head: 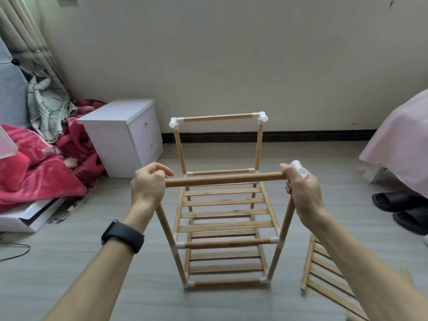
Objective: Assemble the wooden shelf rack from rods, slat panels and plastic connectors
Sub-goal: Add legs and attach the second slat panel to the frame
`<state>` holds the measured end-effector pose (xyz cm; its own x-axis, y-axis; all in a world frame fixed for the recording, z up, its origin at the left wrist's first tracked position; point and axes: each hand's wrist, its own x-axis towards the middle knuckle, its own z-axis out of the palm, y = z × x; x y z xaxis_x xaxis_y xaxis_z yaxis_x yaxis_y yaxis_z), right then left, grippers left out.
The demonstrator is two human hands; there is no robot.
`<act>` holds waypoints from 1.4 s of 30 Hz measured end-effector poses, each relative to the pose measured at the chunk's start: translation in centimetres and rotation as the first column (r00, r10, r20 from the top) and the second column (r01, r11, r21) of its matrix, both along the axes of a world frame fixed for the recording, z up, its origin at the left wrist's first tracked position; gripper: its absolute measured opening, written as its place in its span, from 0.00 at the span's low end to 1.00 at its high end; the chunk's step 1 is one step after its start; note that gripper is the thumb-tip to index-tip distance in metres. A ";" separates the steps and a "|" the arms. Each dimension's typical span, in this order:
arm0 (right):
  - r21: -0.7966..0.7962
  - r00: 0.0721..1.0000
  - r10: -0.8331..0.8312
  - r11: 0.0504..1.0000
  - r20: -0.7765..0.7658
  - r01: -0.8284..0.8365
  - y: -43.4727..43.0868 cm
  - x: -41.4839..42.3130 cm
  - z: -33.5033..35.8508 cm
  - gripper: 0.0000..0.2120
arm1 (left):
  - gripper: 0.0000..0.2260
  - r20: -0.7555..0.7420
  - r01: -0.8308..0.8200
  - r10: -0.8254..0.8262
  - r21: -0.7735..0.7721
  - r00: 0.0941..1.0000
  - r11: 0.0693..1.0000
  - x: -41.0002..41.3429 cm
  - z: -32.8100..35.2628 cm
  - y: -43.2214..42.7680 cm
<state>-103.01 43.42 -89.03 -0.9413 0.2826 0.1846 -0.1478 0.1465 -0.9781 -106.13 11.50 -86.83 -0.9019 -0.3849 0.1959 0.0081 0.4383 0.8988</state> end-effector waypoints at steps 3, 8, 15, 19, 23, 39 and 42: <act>-0.024 0.999 0.019 1.000 -0.047 -0.020 -1.2 -0.4 -0.4 0.16 | 0.17 -0.005 -0.026 0.026 0.009 1.000 1.000 0.6 0.4 -1.3; -0.065 0.994 0.002 0.998 -0.114 -0.010 -2.0 -0.4 -0.9 0.18 | 0.16 -0.003 0.007 -0.007 -0.007 1.000 1.000 0.8 1.1 -1.3; 0.044 0.999 -0.021 0.999 0.033 0.020 -0.7 1.8 -3.5 0.31 | 0.13 -0.506 -0.220 -0.214 -0.664 0.836 0.715 3.7 0.8 1.1; 0.026 0.953 -0.159 0.987 0.258 0.157 1.8 5.7 -12.1 0.28 | 0.13 -0.131 0.175 -0.714 -0.924 0.688 0.339 5.6 -3.4 4.8; -0.013 0.808 -0.225 0.961 0.545 0.276 5.1 10.1 -22.3 0.24 | 0.20 0.397 0.545 -0.568 -0.831 0.721 0.110 5.3 -8.5 8.1; 0.411 0.500 -0.311 0.906 0.808 -0.100 10.4 3.8 -35.0 0.32 | 0.28 0.559 0.709 -0.449 -0.632 0.697 0.312 -0.4 -20.8 16.0; 0.400 0.447 -0.295 0.903 0.844 -0.159 10.3 1.9 -36.5 0.35 | 0.28 0.566 0.713 -0.447 -0.631 0.693 0.306 -0.4 -20.8 15.9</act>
<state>-101.14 53.71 -125.51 -0.6286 0.4748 -0.6159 0.7713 0.4823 -0.4154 -106.50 27.40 -107.65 -0.8780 0.4498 -0.1638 0.4156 0.8861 0.2052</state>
